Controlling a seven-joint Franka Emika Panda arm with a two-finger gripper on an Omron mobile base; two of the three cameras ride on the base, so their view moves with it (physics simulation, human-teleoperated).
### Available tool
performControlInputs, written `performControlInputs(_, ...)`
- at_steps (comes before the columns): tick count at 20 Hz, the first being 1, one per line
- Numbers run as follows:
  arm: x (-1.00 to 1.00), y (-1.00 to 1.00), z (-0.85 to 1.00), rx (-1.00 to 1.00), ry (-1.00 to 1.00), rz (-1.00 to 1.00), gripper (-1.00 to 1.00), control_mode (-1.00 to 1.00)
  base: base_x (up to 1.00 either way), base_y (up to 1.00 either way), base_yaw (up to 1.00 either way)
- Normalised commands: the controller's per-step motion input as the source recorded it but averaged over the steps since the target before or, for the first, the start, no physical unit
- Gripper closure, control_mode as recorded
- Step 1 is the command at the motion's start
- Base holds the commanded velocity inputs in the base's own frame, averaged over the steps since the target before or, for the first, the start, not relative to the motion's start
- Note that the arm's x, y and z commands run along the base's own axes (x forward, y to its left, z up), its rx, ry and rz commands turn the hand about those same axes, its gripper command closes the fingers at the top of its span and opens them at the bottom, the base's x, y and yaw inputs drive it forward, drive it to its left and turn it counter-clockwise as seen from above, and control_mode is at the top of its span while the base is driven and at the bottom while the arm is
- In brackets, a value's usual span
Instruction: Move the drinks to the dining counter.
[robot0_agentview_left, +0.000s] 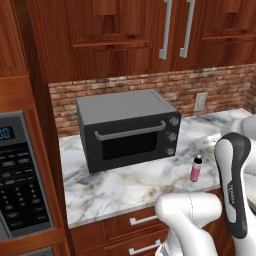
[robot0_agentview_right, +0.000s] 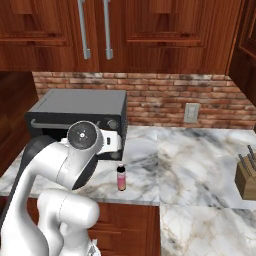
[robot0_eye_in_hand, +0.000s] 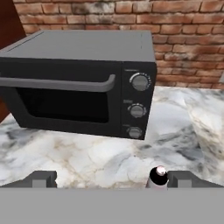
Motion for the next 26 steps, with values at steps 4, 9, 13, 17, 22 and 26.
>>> performControlInputs(4, 0.13, -0.06, 0.0, 0.0, 0.22, -0.12, -1.0, -1.0, 0.0, 0.0, 0.0)
performControlInputs(9, 0.19, -0.18, -0.01, 0.0, 0.24, -0.16, -1.0, -1.0, 0.0, 0.0, 0.0)
performControlInputs(13, 0.12, -0.38, -0.2, -0.01, 0.08, -0.12, -1.0, -1.0, 0.0, 0.0, 0.0)
performControlInputs(17, 0.04, -0.48, -0.38, -0.04, 0.01, -0.08, -1.0, -1.0, 0.0, 0.0, 0.0)
performControlInputs(22, 0.02, -0.07, -0.35, -0.04, 0.01, -0.01, -1.0, -1.0, 0.0, 0.0, 0.0)
performControlInputs(26, 0.13, 0.0, -0.31, -0.02, 0.03, 0.0, -1.0, -1.0, 0.0, 0.0, 0.0)
